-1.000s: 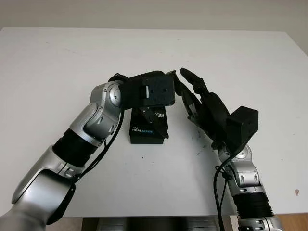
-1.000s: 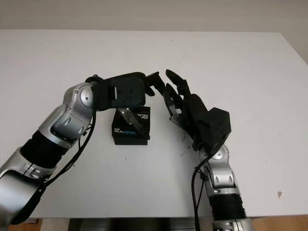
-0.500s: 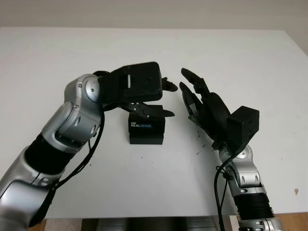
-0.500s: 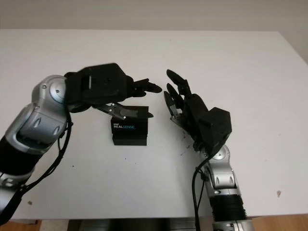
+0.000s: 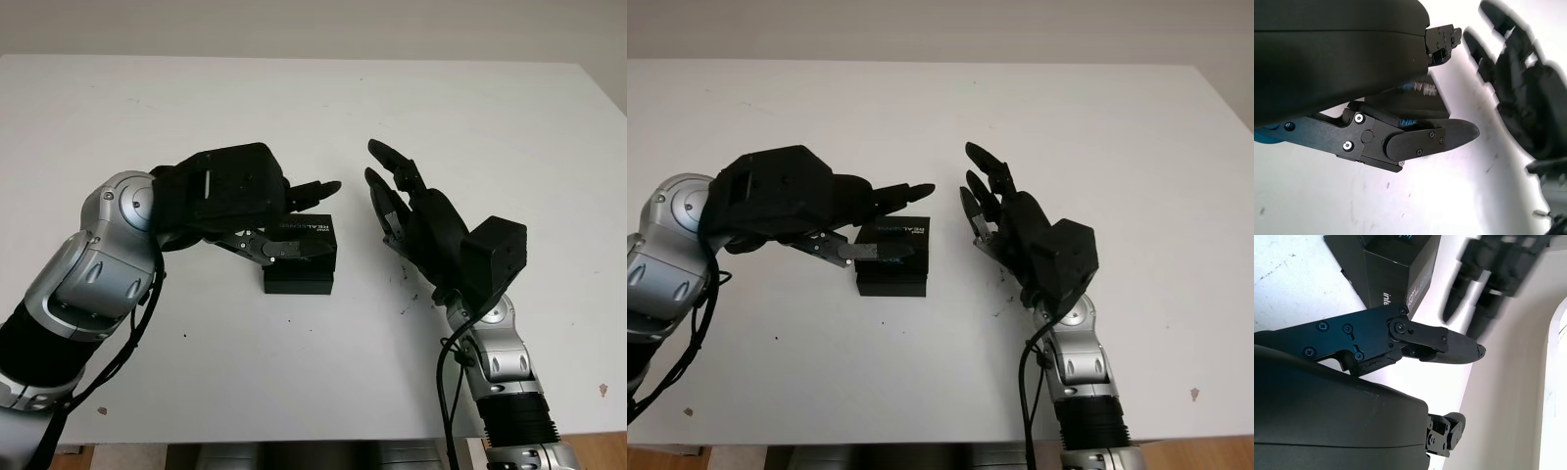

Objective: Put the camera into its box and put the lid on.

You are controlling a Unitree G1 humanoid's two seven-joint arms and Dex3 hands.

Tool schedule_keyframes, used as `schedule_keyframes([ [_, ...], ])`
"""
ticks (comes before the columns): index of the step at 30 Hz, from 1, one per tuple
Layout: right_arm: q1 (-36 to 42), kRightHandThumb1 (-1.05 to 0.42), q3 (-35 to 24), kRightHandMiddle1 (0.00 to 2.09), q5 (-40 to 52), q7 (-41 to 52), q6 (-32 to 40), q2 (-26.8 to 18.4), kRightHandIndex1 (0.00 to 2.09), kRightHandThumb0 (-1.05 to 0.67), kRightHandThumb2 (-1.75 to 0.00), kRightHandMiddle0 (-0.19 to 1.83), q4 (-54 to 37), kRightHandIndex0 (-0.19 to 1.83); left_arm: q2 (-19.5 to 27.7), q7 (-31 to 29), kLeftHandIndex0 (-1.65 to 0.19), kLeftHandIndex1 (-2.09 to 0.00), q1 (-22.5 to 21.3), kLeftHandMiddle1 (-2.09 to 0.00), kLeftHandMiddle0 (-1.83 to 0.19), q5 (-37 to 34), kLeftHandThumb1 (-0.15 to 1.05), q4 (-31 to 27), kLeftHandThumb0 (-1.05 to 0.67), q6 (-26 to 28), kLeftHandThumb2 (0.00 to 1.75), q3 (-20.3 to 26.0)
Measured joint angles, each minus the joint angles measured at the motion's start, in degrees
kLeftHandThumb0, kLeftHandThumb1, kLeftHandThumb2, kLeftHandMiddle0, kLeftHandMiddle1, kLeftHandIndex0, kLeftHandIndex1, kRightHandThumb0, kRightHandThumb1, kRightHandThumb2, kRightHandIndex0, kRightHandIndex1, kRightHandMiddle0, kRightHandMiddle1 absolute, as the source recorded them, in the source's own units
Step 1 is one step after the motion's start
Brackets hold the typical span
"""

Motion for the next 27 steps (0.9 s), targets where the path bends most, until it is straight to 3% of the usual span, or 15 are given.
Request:
schedule_keyframes([
  [3,0.07,-1.05,-0.04,0.53,0.21,0.01,0.01,0.01,0.06,-0.65,-0.56,-0.18,0.0,0.08,-2.46,7.54,0.09,-0.06,0.09,-0.07,0.05,-1.54,1.05,6.96,-0.68,-9.9,0.22,5.73],
  [5,0.11,-1.05,-0.02,0.53,0.3,-0.01,0.03,0.02,0.06,-0.65,-0.56,-0.17,-0.01,0.09,-4.44,13.25,-0.04,-0.12,0.08,-0.1,-0.14,-1.86,1.03,12.99,-0.66,-18.36,0.1,8.72],
  [9,0.29,-1.05,-0.04,0.53,0.31,-0.3,0.27,0.05,0.06,-0.66,-0.55,-0.16,-0.02,0.09,-6.49,19.25,-0.1,-0.13,-0.03,-0.09,-0.18,-2.86,1.02,25.65,-0.67,-31.74,0.06,12.2],
  [13,0.45,-1.05,-0.08,0.53,0.3,-0.41,0.54,0.02,0.07,-0.67,-0.55,-0.16,-0.3,0.1,-6.49,17.68,-0.01,-0.08,-0.39,-0.04,-0.09,-4.76,1.0,35.38,-0.74,-38.26,0.05,12.98],
  [20,0.48,-1.05,-2.1,0.45,1.94,0.38,-0.81,-0.58,0.02,-0.66,-0.59,-0.19,-0.74,0.02,-5.76,7.46,0.17,-0.01,-3.71,-0.02,0.08,-9.74,0.96,51.85,-0.89,-45.64,0.05,14.27],
  [27,-1.33,-1.05,-4.74,0.23,3.23,-2.2,-2.4,-0.58,0.0,-0.69,-0.61,-0.19,-2.63,-0.08,-6.17,2.75,0.19,0.0,-4.24,-0.03,0.13,-12.39,0.96,58.42,-0.93,-48.1,0.06,14.78],
])
